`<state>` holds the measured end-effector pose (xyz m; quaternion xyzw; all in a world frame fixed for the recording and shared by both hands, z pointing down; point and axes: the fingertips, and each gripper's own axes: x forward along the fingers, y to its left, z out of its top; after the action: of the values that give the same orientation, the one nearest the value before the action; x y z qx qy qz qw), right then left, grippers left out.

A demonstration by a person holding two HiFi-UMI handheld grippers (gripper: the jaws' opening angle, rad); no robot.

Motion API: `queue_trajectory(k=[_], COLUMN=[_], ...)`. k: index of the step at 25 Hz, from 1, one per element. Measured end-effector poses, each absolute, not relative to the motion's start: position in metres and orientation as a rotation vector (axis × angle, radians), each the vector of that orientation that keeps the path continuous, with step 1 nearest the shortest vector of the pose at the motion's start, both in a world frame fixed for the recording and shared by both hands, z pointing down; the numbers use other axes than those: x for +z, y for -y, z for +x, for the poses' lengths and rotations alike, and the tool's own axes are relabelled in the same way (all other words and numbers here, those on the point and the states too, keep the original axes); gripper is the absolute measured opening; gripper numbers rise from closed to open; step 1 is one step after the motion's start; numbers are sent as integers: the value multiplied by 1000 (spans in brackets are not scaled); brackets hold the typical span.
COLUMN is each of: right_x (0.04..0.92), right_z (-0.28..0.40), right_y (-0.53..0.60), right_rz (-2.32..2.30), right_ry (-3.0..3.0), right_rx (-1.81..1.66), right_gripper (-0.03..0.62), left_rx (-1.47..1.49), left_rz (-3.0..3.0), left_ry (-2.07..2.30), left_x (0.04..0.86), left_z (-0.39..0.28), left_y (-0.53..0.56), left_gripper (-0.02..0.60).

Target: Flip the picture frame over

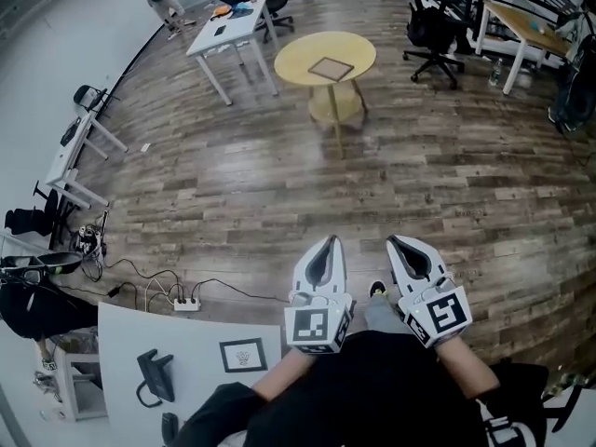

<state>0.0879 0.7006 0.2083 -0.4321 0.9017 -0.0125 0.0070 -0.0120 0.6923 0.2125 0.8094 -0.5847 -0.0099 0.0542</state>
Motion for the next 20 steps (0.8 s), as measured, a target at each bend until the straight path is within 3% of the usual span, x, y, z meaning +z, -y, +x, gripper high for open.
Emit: queue_trajectory(k=[20], right_x=[221], right_z=[176], right_y=[-514], right_rz=[-1333], right_ry=[-2766], right_rx=[-96], right_gripper=[20], left_rx=[41], left_rz=[2332], left_ry=[1958], left_x=[213], left_z=[34], left_y=[-518], left_gripper=[23])
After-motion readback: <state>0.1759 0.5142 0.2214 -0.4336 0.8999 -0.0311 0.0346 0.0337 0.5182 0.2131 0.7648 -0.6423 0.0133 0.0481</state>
